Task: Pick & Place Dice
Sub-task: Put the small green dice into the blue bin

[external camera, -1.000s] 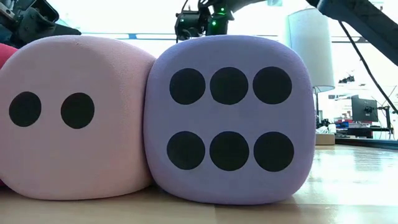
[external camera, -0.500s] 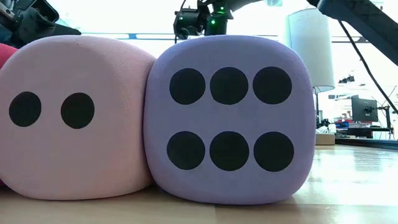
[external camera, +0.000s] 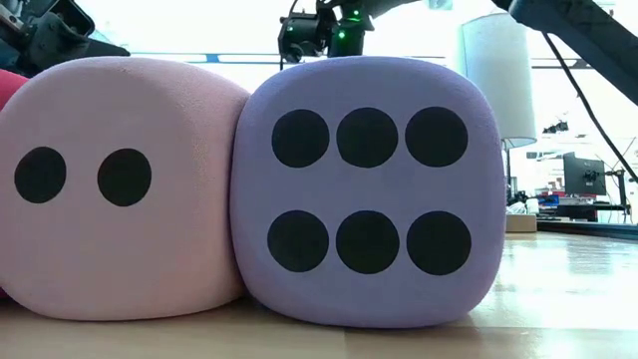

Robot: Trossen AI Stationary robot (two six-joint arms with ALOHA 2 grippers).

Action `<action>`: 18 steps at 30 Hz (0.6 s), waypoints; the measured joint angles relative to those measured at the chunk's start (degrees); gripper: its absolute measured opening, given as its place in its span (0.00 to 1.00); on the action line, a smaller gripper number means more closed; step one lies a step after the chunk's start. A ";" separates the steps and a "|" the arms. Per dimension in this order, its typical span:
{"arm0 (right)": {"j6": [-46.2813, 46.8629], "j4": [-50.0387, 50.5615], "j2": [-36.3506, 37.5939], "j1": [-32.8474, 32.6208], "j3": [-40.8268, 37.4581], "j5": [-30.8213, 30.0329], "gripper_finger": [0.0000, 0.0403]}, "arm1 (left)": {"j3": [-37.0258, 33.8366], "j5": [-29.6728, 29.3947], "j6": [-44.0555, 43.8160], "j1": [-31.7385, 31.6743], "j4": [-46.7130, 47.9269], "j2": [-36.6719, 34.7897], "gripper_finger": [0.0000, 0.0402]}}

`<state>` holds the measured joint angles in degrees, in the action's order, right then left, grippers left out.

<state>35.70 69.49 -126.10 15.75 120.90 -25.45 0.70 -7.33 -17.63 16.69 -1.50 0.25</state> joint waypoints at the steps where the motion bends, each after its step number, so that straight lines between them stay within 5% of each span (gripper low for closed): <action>1: 0.04 0.02 0.05 0.00 0.00 0.02 0.66 | 0.00 0.00 0.00 0.00 0.00 0.00 0.00; 10: 0.00 0.80 5.07 -3.39 0.00 -2.78 0.68 | 0.00 0.00 0.04 -0.01 0.17 0.00 0.00; 18: 1.71 4.25 10.58 -14.26 0.09 -11.61 0.68 | -0.01 0.00 0.17 -0.02 0.18 0.00 0.00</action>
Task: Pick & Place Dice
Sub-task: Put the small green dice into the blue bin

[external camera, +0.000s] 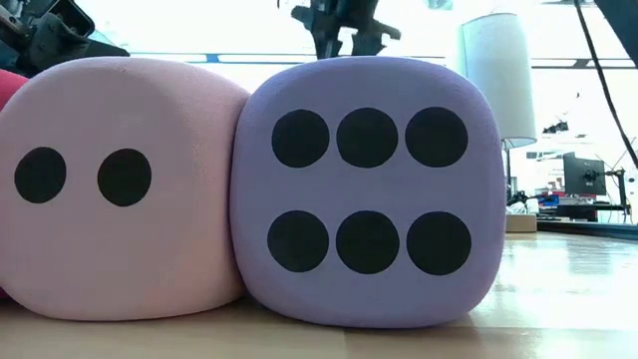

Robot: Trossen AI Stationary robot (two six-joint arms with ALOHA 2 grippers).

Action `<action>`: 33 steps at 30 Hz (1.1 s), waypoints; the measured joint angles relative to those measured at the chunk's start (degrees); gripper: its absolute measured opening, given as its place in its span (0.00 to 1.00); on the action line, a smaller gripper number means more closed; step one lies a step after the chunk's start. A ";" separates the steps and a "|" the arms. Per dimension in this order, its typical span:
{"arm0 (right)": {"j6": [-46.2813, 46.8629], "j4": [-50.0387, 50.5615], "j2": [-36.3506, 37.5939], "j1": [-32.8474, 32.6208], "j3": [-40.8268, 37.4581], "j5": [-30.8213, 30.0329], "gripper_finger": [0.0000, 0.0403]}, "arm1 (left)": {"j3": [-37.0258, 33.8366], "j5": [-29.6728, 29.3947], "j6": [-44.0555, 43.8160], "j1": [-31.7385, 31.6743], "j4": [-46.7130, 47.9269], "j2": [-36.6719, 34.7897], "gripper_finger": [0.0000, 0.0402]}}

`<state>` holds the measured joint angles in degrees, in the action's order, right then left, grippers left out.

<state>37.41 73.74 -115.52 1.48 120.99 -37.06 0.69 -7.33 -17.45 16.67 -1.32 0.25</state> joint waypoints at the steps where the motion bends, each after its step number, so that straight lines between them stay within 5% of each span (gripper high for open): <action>1: 0.76 1.19 0.19 -1.66 -0.02 -0.81 0.68 | 0.02 0.02 -0.02 0.02 0.02 0.00 0.00; 10: 17.69 15.77 0.26 -19.82 -0.07 -14.62 0.66 | 0.02 0.04 1.39 0.01 0.22 0.00 0.00; 19: 29.26 15.90 0.37 -38.71 -3.07 -27.15 0.62 | 0.02 -0.11 1.51 0.00 0.39 2.32 0.00; 33: 45.94 15.42 0.26 -43.61 -18.32 -37.98 0.62 | 0.02 -3.76 4.63 -0.04 0.02 10.98 0.02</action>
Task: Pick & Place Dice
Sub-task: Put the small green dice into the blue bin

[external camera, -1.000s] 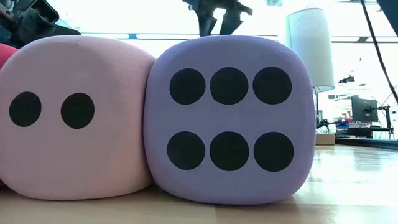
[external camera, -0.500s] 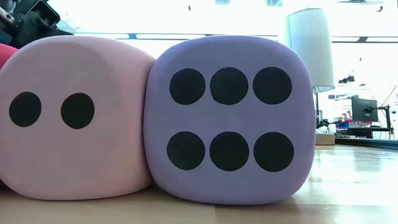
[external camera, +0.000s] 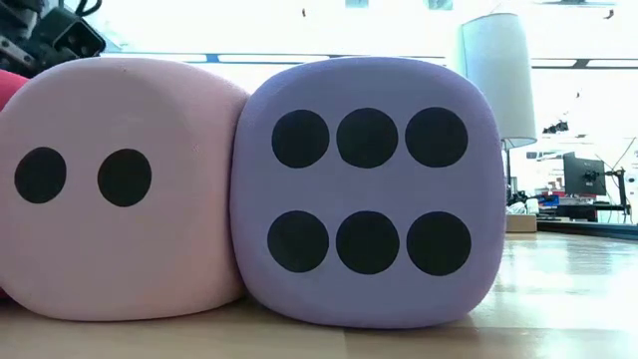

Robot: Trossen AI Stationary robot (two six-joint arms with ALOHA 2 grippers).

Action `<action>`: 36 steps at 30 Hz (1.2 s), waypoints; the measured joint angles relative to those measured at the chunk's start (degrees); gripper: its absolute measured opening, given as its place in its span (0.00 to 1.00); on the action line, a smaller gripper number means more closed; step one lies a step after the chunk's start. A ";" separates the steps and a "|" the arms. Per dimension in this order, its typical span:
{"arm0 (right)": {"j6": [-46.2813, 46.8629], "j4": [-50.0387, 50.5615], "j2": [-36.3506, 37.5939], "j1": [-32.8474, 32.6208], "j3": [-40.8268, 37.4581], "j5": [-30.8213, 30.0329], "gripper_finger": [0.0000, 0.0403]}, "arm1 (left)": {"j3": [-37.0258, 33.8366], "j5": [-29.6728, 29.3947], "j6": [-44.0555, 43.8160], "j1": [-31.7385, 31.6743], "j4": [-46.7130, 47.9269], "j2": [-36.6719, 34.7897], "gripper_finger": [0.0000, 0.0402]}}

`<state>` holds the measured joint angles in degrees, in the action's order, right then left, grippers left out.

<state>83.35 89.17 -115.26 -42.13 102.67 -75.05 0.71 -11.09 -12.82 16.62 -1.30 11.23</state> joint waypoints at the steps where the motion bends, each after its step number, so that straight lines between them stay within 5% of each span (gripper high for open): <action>1: 1.04 -0.04 0.00 0.10 -0.77 -0.07 0.62 | 0.00 -0.01 0.01 0.00 0.00 1.06 0.03; 16: -2.78 -0.11 -0.02 0.18 -2.12 -1.09 0.62 | 0.00 -2.92 5.27 0.21 -0.75 10.58 0.38; 28: -5.60 -1.70 0.00 -0.35 -2.12 3.45 0.62 | 0.00 -3.15 2.48 1.52 -0.45 12.54 0.40; 36: -5.60 -2.27 0.00 -0.20 -2.12 3.45 0.62 | 0.02 -10.98 -4.66 0.34 -1.05 21.55 0.40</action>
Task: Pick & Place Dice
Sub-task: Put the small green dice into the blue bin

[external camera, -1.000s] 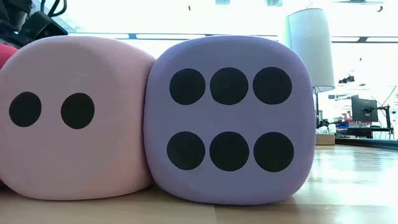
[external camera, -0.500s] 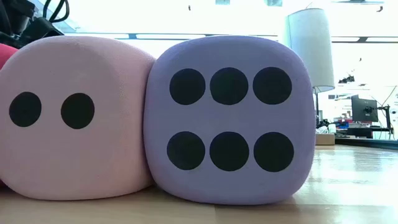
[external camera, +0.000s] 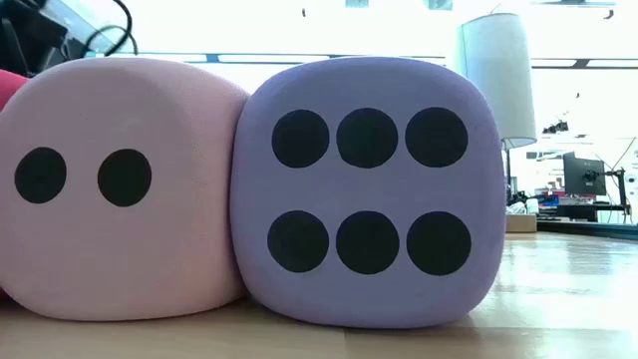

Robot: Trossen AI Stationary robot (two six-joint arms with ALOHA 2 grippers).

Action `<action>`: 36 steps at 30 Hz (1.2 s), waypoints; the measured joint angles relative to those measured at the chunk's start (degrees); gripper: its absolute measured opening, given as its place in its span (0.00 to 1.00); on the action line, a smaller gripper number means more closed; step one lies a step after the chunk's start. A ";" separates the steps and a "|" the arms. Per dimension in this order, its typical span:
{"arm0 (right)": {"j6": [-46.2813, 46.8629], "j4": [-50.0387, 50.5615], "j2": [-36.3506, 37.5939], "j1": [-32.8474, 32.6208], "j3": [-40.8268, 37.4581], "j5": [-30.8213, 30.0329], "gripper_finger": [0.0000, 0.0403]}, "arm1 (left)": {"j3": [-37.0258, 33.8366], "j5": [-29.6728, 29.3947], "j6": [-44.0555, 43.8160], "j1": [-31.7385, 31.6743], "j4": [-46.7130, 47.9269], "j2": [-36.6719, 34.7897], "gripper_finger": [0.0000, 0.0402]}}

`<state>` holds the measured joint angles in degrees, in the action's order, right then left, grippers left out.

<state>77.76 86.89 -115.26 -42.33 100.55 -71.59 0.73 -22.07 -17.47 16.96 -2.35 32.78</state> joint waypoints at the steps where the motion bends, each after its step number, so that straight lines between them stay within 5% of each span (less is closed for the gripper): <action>1: 0.00 -0.02 -0.02 0.08 0.00 0.00 0.62 | 0.14 -1.73 -0.09 -0.14 0.00 1.35 0.40; 11: -0.02 -0.13 -0.02 1.69 0.00 1.00 0.62 | 1.42 -11.17 -2.66 -0.30 1.24 9.08 0.39; 22: -3.03 -1.83 0.00 1.99 0.00 1.33 0.62 | 1.57 -19.98 -10.03 -0.30 2.26 9.81 0.39; 36: -6.03 -4.22 -0.02 1.99 0.00 1.60 0.62 | 1.68 -19.73 -17.33 -0.28 4.53 9.81 0.29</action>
<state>71.72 82.67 -115.28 -40.34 100.55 -70.00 2.42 -41.80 -34.81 16.69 2.18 42.59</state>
